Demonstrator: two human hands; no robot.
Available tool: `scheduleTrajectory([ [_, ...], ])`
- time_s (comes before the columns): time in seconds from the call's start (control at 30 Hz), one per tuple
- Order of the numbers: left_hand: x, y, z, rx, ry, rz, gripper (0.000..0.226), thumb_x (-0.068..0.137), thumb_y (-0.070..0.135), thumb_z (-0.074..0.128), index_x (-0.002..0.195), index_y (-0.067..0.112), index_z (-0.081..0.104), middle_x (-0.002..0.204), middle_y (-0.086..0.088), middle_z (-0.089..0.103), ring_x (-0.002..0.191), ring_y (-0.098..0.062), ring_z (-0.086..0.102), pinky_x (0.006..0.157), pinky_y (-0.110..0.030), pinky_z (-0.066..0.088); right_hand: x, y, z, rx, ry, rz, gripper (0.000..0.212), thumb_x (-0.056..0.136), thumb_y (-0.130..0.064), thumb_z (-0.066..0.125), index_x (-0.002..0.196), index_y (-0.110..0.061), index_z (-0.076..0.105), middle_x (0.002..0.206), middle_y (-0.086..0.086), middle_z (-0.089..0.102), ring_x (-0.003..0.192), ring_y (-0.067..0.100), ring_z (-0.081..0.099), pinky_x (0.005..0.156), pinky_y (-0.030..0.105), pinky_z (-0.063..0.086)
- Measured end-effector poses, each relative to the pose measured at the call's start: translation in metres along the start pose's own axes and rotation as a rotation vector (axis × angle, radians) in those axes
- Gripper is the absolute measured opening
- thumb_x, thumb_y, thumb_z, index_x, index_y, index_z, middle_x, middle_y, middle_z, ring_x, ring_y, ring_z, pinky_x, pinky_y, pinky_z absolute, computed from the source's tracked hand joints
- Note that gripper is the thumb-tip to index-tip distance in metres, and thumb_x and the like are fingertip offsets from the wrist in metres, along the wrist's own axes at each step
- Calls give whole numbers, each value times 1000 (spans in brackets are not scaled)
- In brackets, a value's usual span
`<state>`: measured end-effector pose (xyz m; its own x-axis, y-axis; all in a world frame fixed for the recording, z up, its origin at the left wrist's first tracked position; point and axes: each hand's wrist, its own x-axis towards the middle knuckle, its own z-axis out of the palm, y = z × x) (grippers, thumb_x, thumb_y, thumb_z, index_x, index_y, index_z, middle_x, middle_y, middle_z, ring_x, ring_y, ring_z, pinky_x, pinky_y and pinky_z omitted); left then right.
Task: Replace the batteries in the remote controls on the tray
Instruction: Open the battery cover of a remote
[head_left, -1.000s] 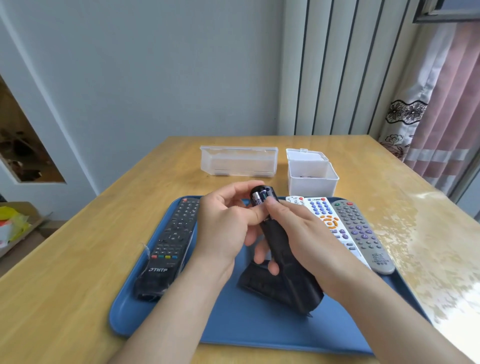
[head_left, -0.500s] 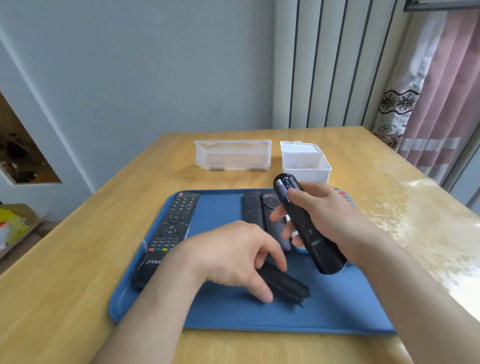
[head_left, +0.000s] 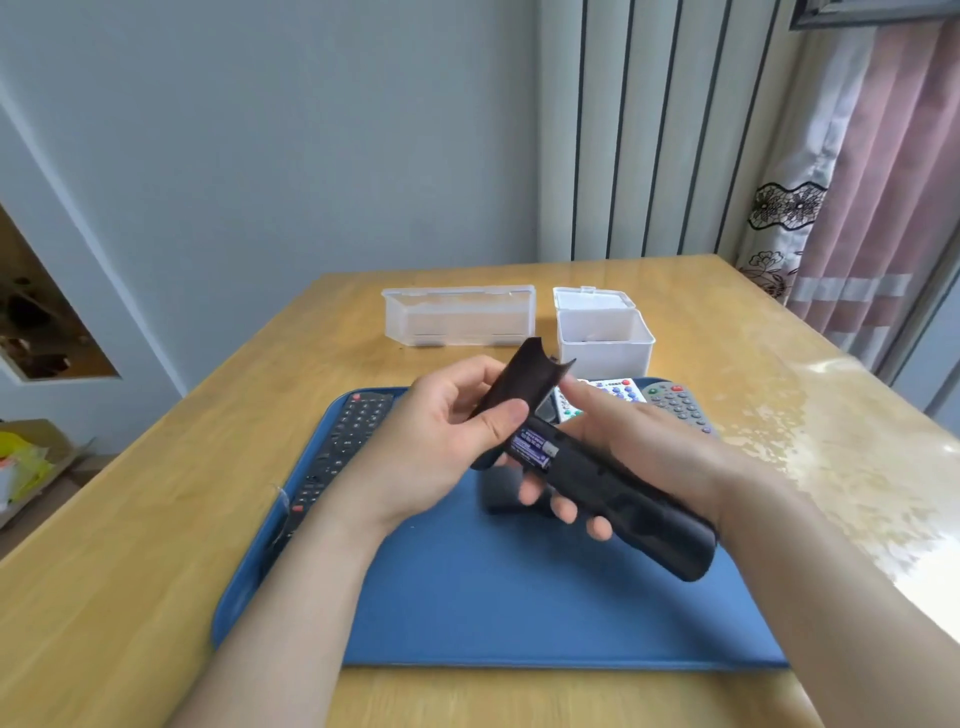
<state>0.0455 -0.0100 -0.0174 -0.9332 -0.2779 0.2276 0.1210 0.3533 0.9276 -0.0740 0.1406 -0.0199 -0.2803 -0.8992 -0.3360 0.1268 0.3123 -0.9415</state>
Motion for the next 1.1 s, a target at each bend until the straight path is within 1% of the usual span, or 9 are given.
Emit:
scheduleTrajectory([
  [0.07,1,-3,-2,-20,34,7,10,90,8,64,99,5,66,84,-8,70,71,-13,62,65,-20,49,2,1,-3,65,18,7,70,99,-57,28,100,1,68,73,12,69,48,16,60,42,20,45],
  [0.17,3,-10,-10,-129,61,-12,24,77,8,75,101,8,73,98,-9,74,88,-18,68,78,-24,54,1,1,-11,400,35,-21,62,97,-49,43,113,7,64,95,23,71,67,31,71,45,26,55],
  [0.3,7,-12,-8,-404,181,-61,32,73,5,74,105,6,71,97,-9,74,85,-19,70,72,-29,56,0,4,-19,747,12,-240,75,95,-56,40,126,10,58,121,35,62,97,50,67,70,34,62],
  [0.43,10,-13,3,-642,280,-163,31,76,9,64,106,4,70,94,-10,75,79,-18,70,62,-26,56,10,6,-10,809,99,-411,70,89,-59,49,124,0,64,120,23,67,106,30,68,92,31,55],
  [0.5,9,-14,11,-565,233,-187,29,82,8,64,110,7,70,101,-11,74,85,-19,69,65,-25,55,14,8,-5,611,250,-459,33,93,-34,58,109,-9,70,104,9,73,84,14,67,77,23,57],
  [0.57,8,-13,19,-377,176,-153,29,90,4,60,115,13,69,105,-4,75,90,-12,69,66,-19,52,15,8,-1,459,361,-489,16,94,-20,59,97,-14,73,88,2,73,67,9,59,66,19,52],
  [0.77,6,-15,29,120,250,34,45,95,8,57,130,37,58,106,26,68,100,8,62,89,-9,45,13,7,4,417,545,-451,18,92,-24,65,98,-11,75,87,6,72,66,11,59,61,20,50],
  [1.0,6,-23,32,504,345,231,42,94,28,48,136,34,53,105,17,59,97,1,56,84,-12,42,14,5,8,481,532,-457,27,95,-24,62,105,-2,72,97,15,76,91,22,74,76,27,56],
  [1.1,5,-22,30,511,329,221,47,90,35,51,137,33,51,113,16,60,104,0,56,90,-18,43,15,6,10,493,495,-502,21,94,-15,61,86,-3,77,90,12,77,86,18,74,75,22,58],
])
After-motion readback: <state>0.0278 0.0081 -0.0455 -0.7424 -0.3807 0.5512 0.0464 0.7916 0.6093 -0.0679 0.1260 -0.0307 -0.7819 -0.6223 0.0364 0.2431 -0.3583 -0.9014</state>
